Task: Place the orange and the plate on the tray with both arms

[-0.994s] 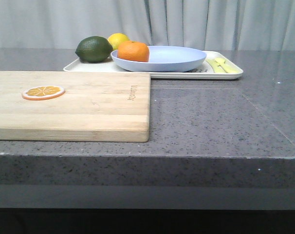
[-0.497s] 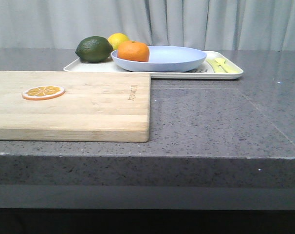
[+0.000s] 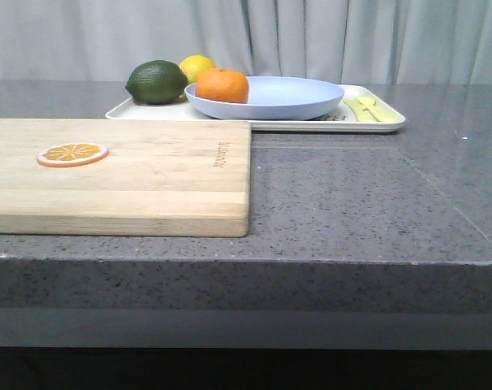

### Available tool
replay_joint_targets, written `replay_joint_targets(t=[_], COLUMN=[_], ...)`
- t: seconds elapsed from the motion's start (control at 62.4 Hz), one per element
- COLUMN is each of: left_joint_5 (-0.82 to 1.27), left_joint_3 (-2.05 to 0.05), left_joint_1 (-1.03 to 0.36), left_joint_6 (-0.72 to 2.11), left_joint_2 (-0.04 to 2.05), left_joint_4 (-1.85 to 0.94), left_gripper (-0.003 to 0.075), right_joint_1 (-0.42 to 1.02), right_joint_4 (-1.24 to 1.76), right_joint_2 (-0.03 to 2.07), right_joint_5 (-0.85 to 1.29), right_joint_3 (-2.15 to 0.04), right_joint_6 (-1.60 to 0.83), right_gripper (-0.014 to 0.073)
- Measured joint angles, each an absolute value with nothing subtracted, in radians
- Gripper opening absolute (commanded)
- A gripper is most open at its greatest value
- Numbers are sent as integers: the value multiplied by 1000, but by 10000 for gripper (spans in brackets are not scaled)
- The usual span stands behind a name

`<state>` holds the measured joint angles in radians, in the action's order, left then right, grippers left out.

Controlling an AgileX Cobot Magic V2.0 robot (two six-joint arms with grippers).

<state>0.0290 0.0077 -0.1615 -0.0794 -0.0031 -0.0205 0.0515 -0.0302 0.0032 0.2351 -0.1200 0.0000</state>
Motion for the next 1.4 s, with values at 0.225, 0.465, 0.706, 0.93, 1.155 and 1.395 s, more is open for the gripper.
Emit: replay_joint_targets(t=[0.225, 0.465, 0.706, 0.93, 1.155, 1.395], left_joint_5=[32, 34, 34, 34, 34, 34], left_joint_3=[8, 8, 8, 8, 8, 8], left_joint_1=[-161, -161, -161, -158, -83, -66], left_joint_6=[-79, -79, -79, -79, -79, -79], left_joint_2=[-3, -3, -3, -3, -3, -3], left_joint_4=[-21, -21, -21, -21, -21, -21], left_gripper=[-20, -20, -20, -20, -20, -20], right_joint_1=[52, 52, 52, 52, 52, 52], right_joint_4=[-30, -30, -31, -31, -32, -32], right_joint_2=[-10, -11, -11, -11, -11, -11], right_joint_5=[42, 13, 13, 11, 11, 11], right_joint_3=[26, 26, 26, 26, 26, 26], right_joint_6=[0, 0, 0, 0, 0, 0], right_gripper=[-67, -67, -67, -67, -67, -67])
